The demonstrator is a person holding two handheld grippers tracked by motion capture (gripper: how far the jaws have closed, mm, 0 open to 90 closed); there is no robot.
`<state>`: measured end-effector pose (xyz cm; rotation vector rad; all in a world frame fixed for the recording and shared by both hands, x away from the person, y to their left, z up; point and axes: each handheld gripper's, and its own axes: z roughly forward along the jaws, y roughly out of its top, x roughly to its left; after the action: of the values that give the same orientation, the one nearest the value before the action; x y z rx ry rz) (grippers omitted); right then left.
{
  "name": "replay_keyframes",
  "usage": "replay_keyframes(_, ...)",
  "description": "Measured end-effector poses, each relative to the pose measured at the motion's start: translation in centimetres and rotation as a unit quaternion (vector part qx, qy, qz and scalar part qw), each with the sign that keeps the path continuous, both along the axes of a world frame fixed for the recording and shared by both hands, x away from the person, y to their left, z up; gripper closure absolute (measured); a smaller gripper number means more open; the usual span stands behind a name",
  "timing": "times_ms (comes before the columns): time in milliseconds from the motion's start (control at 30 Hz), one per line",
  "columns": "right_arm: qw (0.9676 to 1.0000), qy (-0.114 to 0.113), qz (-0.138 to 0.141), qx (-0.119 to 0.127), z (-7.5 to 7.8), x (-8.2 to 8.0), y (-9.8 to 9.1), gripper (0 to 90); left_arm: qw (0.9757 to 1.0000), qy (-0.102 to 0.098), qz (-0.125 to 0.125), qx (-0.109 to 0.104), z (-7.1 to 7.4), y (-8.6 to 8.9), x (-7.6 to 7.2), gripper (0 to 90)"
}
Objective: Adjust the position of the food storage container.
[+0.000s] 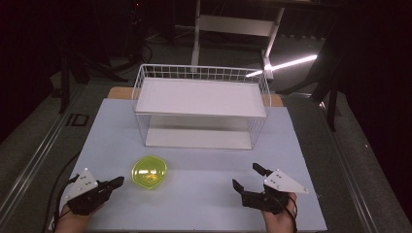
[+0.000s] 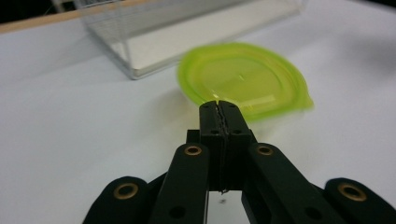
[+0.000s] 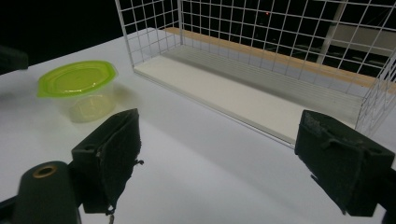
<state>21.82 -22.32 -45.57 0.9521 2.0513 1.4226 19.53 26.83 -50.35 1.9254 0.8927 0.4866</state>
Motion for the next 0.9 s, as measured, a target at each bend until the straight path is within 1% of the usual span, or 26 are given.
replay_keyframes(33, 1.0, 0.001, 0.0, 0.0, 0.0, 0.0, 0.0, 14.3, 0.9999, 0.001, -0.011, 0.008, -0.3, -0.2, 0.0, 90.0)
replay_keyframes(100, 1.0, 0.003, 0.0, 0.0, 0.0, 0.1, -0.1, 14.3, 0.9995, 0.02, -0.018, 0.013, -0.7, -0.6, 0.0, 90.0)
replay_keyframes(133, 1.0, 0.003, 0.0, -0.001, -0.1, 0.1, -0.1, 14.3, 0.9992, 0.018, -0.022, 0.028, -0.9, -0.9, 0.0, 90.0)
replay_keyframes(167, 1.0, 0.002, 0.001, -0.001, -0.1, 0.0, -0.1, 14.4, 0.999, 0.021, -0.026, 0.031, -1.0, -1.0, 0.0, 90.0)
replay_keyframes(200, 1.0, 0.002, 0.002, -0.001, -0.1, 0.0, -0.1, 14.4, 0.9985, 0.029, -0.03, 0.035, -1.1, -1.3, 0.1, 90.0)
replay_keyframes(233, 1.0, 0.002, 0.003, -0.001, -0.1, 0.0, -0.1, 14.3, 0.9983, 0.031, -0.03, 0.039, -1.2, -1.4, 0.1, 90.0)
replay_keyframes(267, 1.0, 0.001, 0.003, -0.002, -0.1, 0.0, -0.1, 14.3, 0.9979, 0.038, -0.03, 0.044, -1.3, -1.5, 0.3, 90.0)
replay_keyframes(300, 1.0, 0.002, 0.003, -0.001, -0.1, 0.0, -0.1, 14.3, 0.9975, 0.047, -0.024, 0.047, -1.5, -1.6, 0.5, 90.0)
replay_keyframes(400, 1.0, 0.003, 0.002, 0.0, -0.1, 0.0, -0.2, 14.3, 0.9964, 0.065, -0.025, 0.049, -1.9, -1.6, 1.1, 90.0)
replay_keyframes(433, 1.0, 0.004, 0.003, 0.002, -0.1, 0.1, -0.2, 14.3, 0.9957, 0.075, -0.027, 0.046, -2.0, -1.7, 1.4, 90.0)
replay_keyframes(467, 1.0, 0.003, 0.002, 0.002, -0.1, 0.1, -0.2, 14.3, 0.9954, 0.084, -0.029, 0.037, -2.1, -1.8, 1.6, 90.0)
replay_keyframes(500, 1.0, 0.004, 0.002, 0.001, -0.1, 0.1, -0.3, 14.3, 0.9954, 0.084, -0.029, 0.037, -2.1, -1.8, 1.6, 90.0)
replay_keyframes(600, 1.0, 0.008, 0.001, 0.002, -0.2, 0.1, -0.3, 14.3, 0.9933, 0.101, -0.035, 0.044, -2.7, -2.5, 2.2, 90.0)
replay_keyframes(633, 1.0, 0.008, 0.001, 0.002, -0.2, 0.1, -0.4, 14.4, 0.9931, 0.101, -0.038, 0.046, -2.8, -2.7, 2.2, 90.0)
replay_keyframes(733, 1.0, 0.008, 0.0, 0.003, -0.2, 0.1, -0.4, 14.4, 0.9929, 0.102, -0.039, 0.046, -2.8, -3.0, 2.3, 90.0)
replay_keyframes(767, 1.0, 0.008, -0.001, 0.003, -0.2, 0.1, -0.4, 14.4, 0.9931, 0.099, -0.038, 0.049, -2.7, -3.1, 2.5, 90.0)
replay_keyframes(833, 1.0, 0.006, -0.001, 0.002, -0.2, 0.1, -0.4, 14.4, 0.9935, 0.1, -0.032, 0.043, -2.7, -3.2, 2.8, 90.0)
replay_keyframes(867, 1.0, 0.006, 0.0, 0.002, -0.2, 0.1, -0.4, 14.4, 0.9939, 0.096, -0.025, 0.048, -2.6, -3.3, 3.1, 90.0)
replay_keyframes(900, 1.0, 0.007, 0.0, 0.001, -0.2, 0.1, -0.3, 14.4, 0.9939, 0.096, -0.025, 0.048, -2.6, -3.3, 3.1, 90.0)
